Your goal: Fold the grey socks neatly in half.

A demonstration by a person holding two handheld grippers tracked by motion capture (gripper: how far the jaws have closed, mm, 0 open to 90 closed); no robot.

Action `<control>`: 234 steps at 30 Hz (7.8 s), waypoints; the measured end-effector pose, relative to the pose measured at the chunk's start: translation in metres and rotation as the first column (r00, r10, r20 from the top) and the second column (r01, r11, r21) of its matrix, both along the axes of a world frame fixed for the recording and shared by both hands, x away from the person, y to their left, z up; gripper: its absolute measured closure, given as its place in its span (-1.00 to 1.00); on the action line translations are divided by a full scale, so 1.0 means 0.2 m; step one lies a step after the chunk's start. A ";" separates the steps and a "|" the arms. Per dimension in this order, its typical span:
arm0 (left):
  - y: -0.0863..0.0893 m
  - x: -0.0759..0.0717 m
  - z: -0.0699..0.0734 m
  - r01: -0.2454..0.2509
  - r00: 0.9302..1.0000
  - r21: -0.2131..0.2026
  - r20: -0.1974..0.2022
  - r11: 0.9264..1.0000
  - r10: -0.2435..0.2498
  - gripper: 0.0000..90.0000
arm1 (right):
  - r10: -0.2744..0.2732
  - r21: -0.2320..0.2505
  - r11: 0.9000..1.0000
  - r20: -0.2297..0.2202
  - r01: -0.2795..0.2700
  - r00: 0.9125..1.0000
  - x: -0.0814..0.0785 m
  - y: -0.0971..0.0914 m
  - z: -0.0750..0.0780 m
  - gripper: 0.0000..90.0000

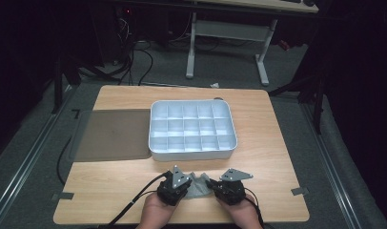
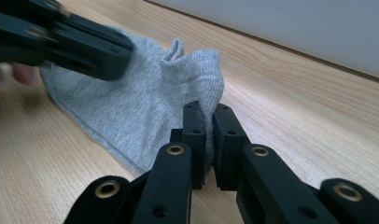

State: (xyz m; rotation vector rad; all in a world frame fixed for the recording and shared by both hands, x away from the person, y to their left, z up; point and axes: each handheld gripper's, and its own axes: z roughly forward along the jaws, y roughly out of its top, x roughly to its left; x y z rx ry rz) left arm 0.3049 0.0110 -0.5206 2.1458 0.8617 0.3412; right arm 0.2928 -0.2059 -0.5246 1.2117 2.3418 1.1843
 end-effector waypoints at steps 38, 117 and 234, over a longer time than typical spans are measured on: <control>0.22 0.03 -0.06 -0.093 0.988 -0.205 -0.144 0.974 0.064 0.63 | -0.074 0.072 0.995 0.047 0.070 0.996 -0.02 -0.13 0.08 0.93; 0.27 0.01 -0.07 -0.064 0.982 -0.313 -0.188 0.948 0.004 0.88 | 0.056 -0.193 0.981 0.120 -0.032 0.991 -0.02 0.27 0.08 0.93; 0.10 -0.01 -0.03 0.000 0.999 -0.196 -0.046 0.981 -0.010 0.84 | 0.068 -0.129 0.990 0.101 -0.055 0.993 0.07 0.22 -0.02 0.73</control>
